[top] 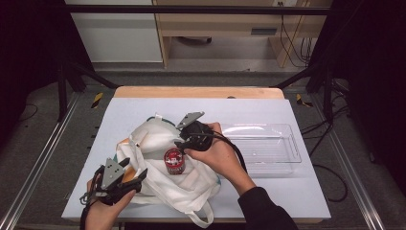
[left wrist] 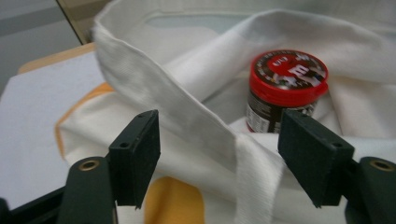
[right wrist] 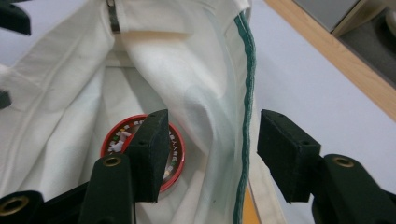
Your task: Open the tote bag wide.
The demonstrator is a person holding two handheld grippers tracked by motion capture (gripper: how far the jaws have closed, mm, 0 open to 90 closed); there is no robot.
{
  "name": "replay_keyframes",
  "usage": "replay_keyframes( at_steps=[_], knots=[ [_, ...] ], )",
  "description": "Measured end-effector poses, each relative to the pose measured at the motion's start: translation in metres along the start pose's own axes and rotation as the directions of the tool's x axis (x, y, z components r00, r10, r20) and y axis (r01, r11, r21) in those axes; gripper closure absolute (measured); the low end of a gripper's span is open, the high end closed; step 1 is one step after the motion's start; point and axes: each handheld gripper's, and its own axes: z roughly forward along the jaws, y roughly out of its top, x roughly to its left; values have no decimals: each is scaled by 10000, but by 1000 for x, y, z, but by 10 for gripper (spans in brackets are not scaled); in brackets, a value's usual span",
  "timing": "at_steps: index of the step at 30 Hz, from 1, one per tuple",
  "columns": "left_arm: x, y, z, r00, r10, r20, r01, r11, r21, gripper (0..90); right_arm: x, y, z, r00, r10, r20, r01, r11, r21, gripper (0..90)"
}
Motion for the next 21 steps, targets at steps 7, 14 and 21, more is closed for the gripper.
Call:
replay_keyframes(
  at_steps=[7, 14, 21],
  knots=[
    [-7, -7, 4, 9997, 139, 223, -140, 9999, 45, 442, -5, -2, 22, 9999, -96, -92, 103, 9971, 747, 509],
    [-6, -11, 7, 9987, 7, 516, -17, 9998, 201, 602, -6, -6, 35, 9989, -468, -35, 468, 9862, 1587, 690],
    [2, -16, 7, 9976, -52, 689, 22, 9991, 429, 762, -8, -4, 32, 9990, -446, 10, 439, 9863, 1591, 850]
  ],
)
